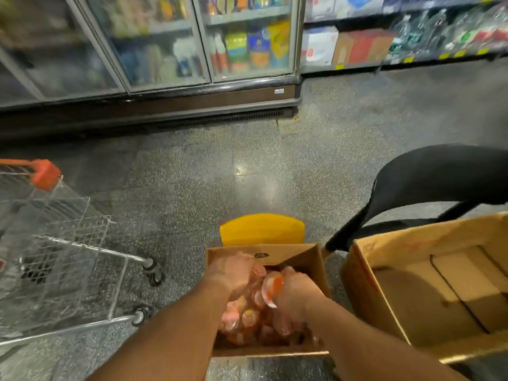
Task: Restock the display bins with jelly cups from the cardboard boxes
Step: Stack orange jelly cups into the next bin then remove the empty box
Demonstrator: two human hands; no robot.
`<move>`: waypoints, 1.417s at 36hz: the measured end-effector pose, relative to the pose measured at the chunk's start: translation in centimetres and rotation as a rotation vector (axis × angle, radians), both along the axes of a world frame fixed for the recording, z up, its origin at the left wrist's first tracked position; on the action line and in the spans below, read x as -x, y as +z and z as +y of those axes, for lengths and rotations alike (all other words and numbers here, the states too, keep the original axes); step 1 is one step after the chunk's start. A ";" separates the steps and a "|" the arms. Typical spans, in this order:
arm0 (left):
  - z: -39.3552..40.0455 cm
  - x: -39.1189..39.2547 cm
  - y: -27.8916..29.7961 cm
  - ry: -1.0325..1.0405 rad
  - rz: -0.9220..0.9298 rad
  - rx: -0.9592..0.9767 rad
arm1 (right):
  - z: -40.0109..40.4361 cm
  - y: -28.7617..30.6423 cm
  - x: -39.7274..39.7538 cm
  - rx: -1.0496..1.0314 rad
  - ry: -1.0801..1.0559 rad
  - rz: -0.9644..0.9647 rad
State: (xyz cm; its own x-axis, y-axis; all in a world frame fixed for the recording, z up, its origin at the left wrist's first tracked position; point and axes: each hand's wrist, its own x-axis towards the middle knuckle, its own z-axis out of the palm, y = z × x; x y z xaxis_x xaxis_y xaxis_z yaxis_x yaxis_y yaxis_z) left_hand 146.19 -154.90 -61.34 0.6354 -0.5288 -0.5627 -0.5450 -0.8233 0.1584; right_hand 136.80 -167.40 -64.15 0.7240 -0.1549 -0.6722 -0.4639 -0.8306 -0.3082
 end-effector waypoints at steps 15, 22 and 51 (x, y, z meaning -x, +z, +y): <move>-8.9 0.7 34.1 -0.221 -0.370 0.300 | -6.6 37.7 5.5 0.173 -0.428 -0.544; -12.8 9.4 47.8 -0.552 -0.454 0.431 | -6.5 50.7 16.0 0.390 -0.777 -0.656; -10.3 76.5 61.4 -1.531 -0.321 0.860 | 13.7 63.3 81.0 0.977 -1.726 -0.566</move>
